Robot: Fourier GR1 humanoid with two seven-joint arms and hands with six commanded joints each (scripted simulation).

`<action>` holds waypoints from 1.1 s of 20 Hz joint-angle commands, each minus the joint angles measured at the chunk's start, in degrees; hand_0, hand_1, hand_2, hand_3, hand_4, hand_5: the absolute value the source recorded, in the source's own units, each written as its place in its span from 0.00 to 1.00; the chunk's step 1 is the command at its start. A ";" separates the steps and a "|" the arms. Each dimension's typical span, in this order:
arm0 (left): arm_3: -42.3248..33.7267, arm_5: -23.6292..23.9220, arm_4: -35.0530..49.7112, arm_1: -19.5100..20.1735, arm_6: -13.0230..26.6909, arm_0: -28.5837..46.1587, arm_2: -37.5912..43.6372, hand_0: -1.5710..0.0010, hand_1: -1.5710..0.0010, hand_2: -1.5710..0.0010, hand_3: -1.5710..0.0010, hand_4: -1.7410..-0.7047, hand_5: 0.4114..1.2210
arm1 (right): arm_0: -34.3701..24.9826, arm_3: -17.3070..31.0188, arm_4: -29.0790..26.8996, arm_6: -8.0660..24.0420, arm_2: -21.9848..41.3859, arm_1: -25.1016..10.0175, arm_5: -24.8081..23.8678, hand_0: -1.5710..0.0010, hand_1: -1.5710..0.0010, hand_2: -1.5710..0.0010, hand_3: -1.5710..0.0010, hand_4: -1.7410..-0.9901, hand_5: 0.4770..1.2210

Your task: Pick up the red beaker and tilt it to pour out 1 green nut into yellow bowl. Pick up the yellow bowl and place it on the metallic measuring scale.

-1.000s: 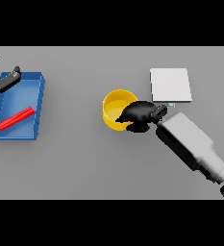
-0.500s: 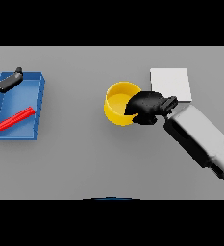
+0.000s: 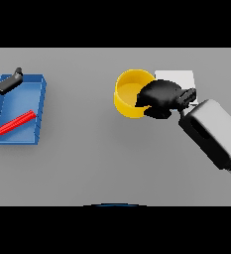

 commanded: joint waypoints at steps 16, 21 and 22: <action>-2.50 0.86 -0.10 0.80 3.27 0.73 -0.24 1.00 1.00 1.00 1.00 0.89 0.45 | -5.80 25.38 3.20 -4.38 -5.35 -4.35 -13.25 0.00 0.00 0.00 0.25 0.03 1.00; -2.74 0.68 -0.05 1.38 4.75 0.83 -0.27 1.00 1.00 1.00 1.00 0.89 0.43 | -7.06 35.39 3.73 -6.08 -5.08 -2.62 -18.18 0.00 0.00 0.00 0.13 0.02 1.00; -3.11 0.96 -0.26 1.51 4.76 0.73 -0.29 1.00 1.00 1.00 1.00 0.90 0.42 | -7.49 36.87 3.95 -6.40 -4.88 -1.84 -19.30 0.00 0.00 0.00 0.12 0.02 1.00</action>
